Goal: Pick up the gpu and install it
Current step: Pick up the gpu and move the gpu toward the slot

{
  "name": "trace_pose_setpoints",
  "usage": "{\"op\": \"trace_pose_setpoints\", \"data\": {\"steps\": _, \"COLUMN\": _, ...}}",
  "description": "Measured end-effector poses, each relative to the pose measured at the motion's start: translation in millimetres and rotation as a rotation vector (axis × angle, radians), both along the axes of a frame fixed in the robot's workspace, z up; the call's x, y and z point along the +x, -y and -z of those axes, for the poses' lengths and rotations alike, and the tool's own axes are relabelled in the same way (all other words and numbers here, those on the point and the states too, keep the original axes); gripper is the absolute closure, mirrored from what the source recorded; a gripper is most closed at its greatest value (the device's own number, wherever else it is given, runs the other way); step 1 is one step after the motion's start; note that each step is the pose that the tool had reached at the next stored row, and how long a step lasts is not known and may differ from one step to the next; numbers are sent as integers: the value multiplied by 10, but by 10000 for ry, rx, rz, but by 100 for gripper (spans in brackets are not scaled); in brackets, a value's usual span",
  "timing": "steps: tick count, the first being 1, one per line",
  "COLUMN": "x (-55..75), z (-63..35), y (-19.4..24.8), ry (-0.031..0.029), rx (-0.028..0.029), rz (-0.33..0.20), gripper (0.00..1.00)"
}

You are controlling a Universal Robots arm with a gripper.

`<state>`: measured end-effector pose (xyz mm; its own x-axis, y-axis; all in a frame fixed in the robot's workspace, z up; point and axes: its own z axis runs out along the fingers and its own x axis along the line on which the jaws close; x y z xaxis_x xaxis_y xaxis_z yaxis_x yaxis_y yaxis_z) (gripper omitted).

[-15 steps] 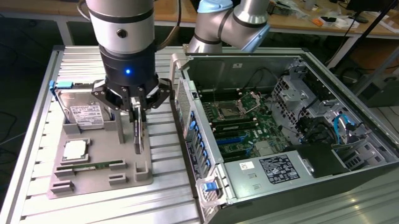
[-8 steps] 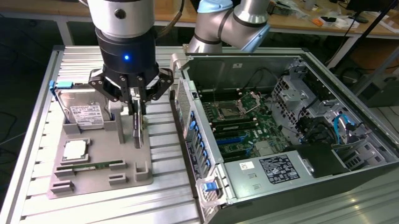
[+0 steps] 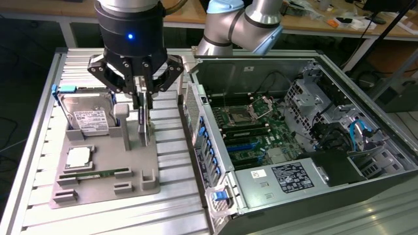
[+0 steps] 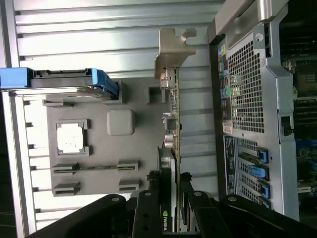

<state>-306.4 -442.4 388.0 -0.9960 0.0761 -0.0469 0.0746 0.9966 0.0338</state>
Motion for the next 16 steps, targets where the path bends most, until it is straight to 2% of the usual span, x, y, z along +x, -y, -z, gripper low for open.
{"op": "trace_pose_setpoints", "data": {"steps": 9, "x": 0, "z": -310, "y": 0, "ry": 0, "rx": 0, "rz": -1, "gripper": 73}}
{"op": "trace_pose_setpoints", "data": {"steps": 16, "x": 0, "z": -331, "y": 0, "ry": 1, "rx": 0, "rz": -1, "gripper": 73}}
